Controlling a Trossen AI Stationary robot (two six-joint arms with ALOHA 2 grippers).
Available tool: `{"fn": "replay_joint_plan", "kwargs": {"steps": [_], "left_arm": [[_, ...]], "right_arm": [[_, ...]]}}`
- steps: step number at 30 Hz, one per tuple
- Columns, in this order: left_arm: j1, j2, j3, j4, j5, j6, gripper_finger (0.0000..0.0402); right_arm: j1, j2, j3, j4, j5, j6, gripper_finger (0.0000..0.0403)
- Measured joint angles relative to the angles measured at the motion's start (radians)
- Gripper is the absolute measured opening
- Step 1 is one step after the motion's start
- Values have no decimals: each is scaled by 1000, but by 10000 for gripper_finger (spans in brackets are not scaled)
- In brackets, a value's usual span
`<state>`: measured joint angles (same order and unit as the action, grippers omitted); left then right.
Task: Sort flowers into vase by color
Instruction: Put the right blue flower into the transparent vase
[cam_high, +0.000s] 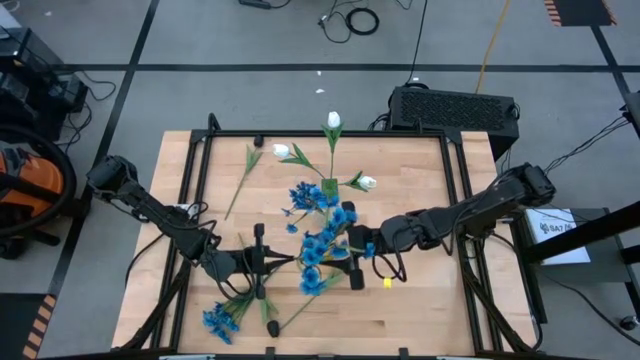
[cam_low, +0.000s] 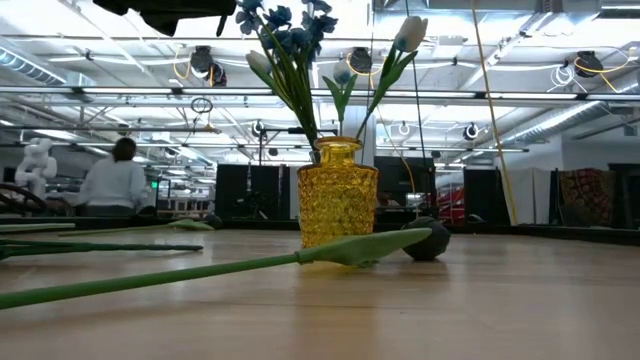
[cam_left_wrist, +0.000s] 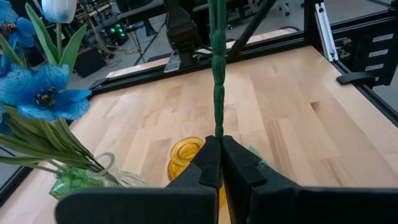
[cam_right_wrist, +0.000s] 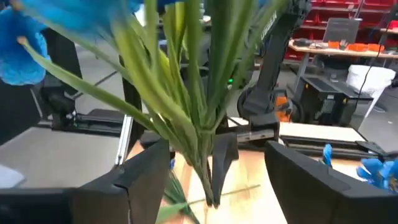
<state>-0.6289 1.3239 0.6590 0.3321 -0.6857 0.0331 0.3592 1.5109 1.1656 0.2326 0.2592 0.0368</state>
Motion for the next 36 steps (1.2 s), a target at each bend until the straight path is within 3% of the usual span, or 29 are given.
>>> {"fn": "replay_joint_plan", "kwargs": {"steps": [7,18,24,36], "left_arm": [[0,0,0,-3,0,1,8],[1,0,0,-5,1,6,8],[1,0,0,-4,53,6,8],[16,0,0,-2,59,0,8]], "right_arm": [[-16,25,0,60,-9,-23,288],[-19,25,0,26,-156,-18,296],[-19,25,0,22,-158,-18,296],[-24,36,0,97,-157,-75,296]]}}
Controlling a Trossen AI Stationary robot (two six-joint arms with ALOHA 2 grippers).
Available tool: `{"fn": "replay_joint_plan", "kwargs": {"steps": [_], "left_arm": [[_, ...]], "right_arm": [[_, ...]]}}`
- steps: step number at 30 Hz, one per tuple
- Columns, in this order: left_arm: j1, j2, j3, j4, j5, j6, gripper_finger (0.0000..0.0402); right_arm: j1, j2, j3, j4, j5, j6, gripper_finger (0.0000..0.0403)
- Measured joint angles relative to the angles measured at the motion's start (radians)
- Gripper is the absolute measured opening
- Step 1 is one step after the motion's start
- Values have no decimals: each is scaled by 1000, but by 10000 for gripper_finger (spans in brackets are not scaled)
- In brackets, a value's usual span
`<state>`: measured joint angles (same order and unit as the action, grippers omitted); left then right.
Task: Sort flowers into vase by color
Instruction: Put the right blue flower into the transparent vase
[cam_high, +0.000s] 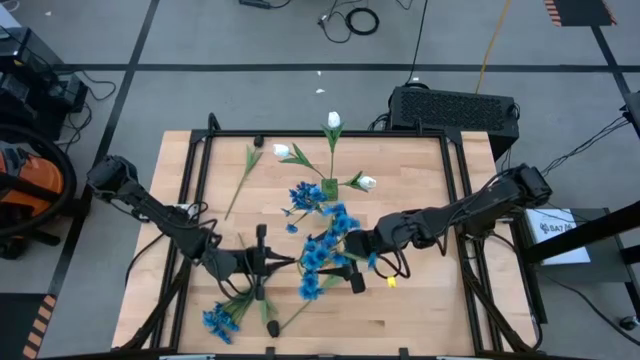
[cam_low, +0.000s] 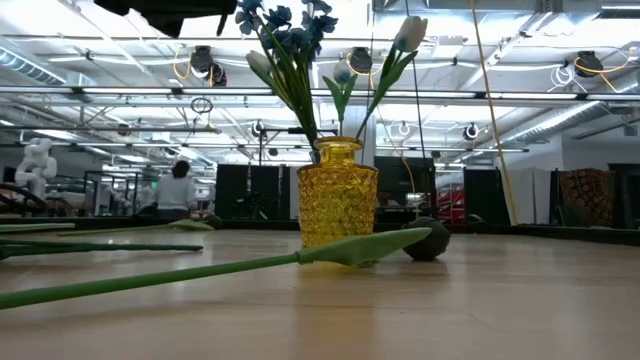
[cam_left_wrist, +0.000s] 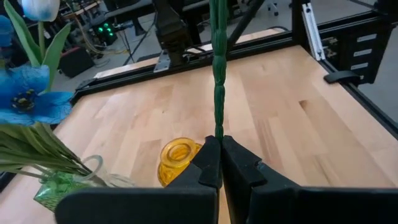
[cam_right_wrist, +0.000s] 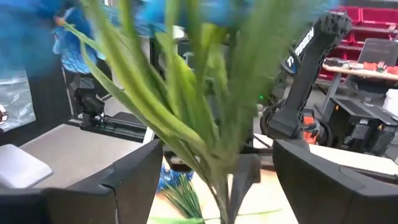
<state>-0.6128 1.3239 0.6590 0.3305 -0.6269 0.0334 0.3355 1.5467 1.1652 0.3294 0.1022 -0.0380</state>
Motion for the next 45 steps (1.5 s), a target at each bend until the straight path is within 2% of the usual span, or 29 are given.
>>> {"fn": "replay_joint_plan", "kwargs": {"steps": [9,14,19,24,27,29,33,37,41,45], "left_arm": [[25,0,0,3,51,-2,8],[24,0,0,3,51,-2,10],[25,0,0,5,43,-2,12],[24,0,0,8,5,-26,22],[24,0,0,8,5,-30,46],[23,0,0,7,4,-47,69],[21,0,0,-16,-16,-69,122],[11,-4,0,-46,-24,-106,173],[-25,-41,1,-151,-25,-203,213],[-73,-91,1,-294,-26,-324,236]], "right_arm": [[-12,62,-1,165,3,-70,293],[-14,61,-1,177,2,-93,270],[-14,61,-1,169,2,-79,200],[-14,61,-1,166,4,-55,94],[-14,61,-1,166,4,-54,30],[-14,61,-1,166,5,-53,11],[-14,59,-1,166,6,-47,20],[-14,28,-1,130,15,-26,11],[4,-14,-1,42,70,-22,5],[23,-58,-1,-29,89,-22,6]]}}
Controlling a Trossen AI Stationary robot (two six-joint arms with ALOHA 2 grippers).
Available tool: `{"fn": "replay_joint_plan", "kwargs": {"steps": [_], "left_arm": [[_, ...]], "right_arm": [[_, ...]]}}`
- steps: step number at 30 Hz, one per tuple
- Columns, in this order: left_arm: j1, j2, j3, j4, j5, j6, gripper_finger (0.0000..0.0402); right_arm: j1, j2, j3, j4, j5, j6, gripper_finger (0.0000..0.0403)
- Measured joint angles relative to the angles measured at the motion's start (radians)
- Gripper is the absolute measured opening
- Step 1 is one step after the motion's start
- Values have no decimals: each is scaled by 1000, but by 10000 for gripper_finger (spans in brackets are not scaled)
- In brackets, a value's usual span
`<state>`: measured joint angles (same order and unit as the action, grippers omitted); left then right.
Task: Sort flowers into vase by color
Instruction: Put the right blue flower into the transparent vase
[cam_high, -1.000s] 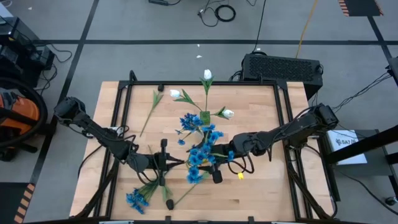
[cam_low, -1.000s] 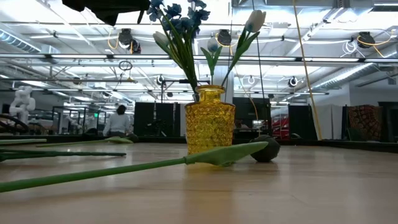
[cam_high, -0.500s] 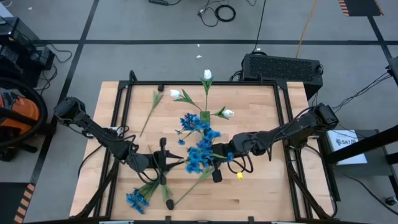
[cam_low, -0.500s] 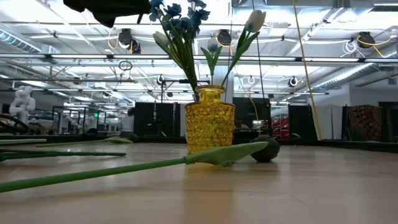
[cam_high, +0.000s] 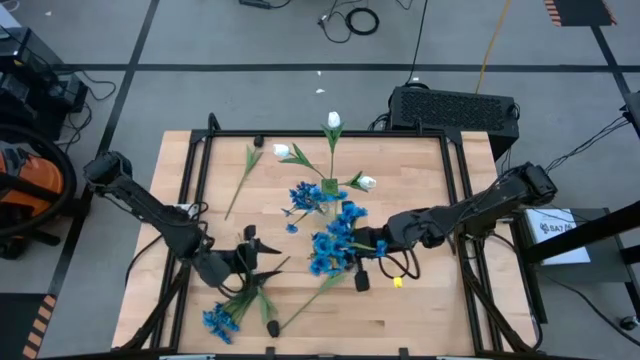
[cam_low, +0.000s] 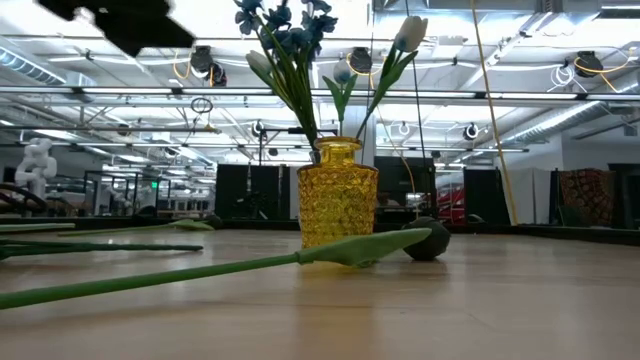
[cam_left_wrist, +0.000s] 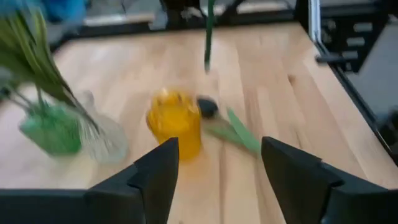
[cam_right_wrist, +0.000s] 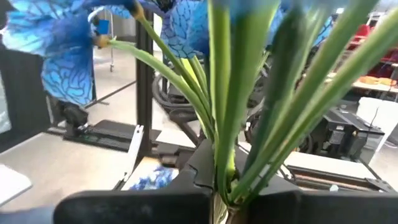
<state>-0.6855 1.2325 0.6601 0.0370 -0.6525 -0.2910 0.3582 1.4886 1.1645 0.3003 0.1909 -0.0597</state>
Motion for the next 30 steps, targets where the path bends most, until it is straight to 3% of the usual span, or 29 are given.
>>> {"fn": "replay_joint_plan", "kwargs": {"steps": [5,11,14,24,30], "left_arm": [[-49,-35,0,-190,18,-187,240],[-103,-35,0,-384,262,-483,240],[-122,-35,0,-419,320,-579,240],[-133,-35,0,-422,271,-567,240],[-133,-33,0,-421,249,-559,240]], "right_arm": [[16,-58,0,-52,1,0,4],[30,-136,1,-181,0,16,3],[30,-160,2,-218,0,30,3],[29,-165,-3,-301,49,57,3],[19,-183,-58,-265,56,80,2]]}}
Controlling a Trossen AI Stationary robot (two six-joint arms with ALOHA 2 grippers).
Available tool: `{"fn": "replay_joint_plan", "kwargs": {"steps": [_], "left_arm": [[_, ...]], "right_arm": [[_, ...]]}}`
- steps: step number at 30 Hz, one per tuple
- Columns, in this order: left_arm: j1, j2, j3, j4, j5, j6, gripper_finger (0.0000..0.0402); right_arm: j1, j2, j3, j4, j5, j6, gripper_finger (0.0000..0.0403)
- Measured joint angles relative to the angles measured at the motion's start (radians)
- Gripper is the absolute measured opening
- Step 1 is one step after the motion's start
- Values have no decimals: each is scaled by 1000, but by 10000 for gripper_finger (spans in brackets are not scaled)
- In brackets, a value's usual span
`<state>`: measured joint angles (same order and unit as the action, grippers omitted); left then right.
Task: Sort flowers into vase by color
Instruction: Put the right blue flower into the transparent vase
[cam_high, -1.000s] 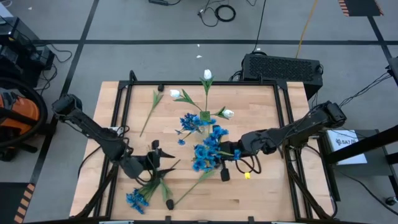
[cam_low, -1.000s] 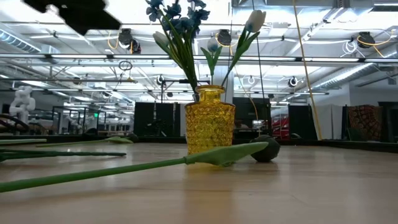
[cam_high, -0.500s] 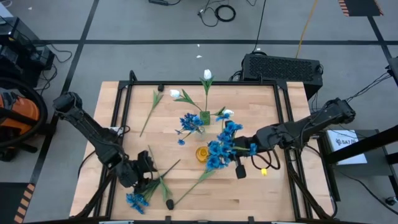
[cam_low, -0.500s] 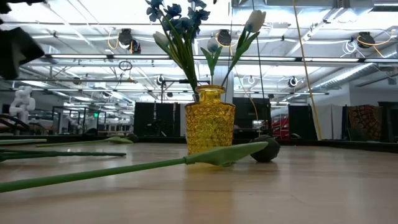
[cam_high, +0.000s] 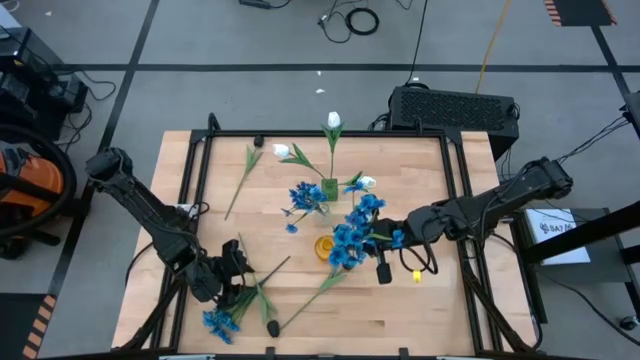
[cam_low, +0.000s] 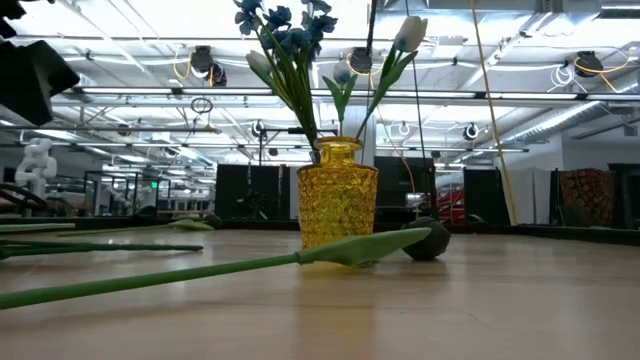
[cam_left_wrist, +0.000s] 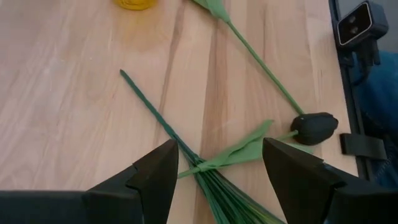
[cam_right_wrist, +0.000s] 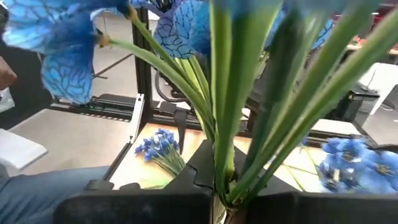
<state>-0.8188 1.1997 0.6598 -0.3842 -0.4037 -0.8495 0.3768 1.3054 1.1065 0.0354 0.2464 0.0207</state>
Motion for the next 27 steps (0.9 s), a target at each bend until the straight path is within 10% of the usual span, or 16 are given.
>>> {"fn": "replay_joint_plan", "kwargs": {"steps": [12,27], "left_arm": [[0,61,-1,12,-44,44,240],[1,102,-1,21,-75,72,240]], "right_arm": [[-161,-37,-255,404,46,0,2],[-217,-17,-283,438,45,20,3]]}}
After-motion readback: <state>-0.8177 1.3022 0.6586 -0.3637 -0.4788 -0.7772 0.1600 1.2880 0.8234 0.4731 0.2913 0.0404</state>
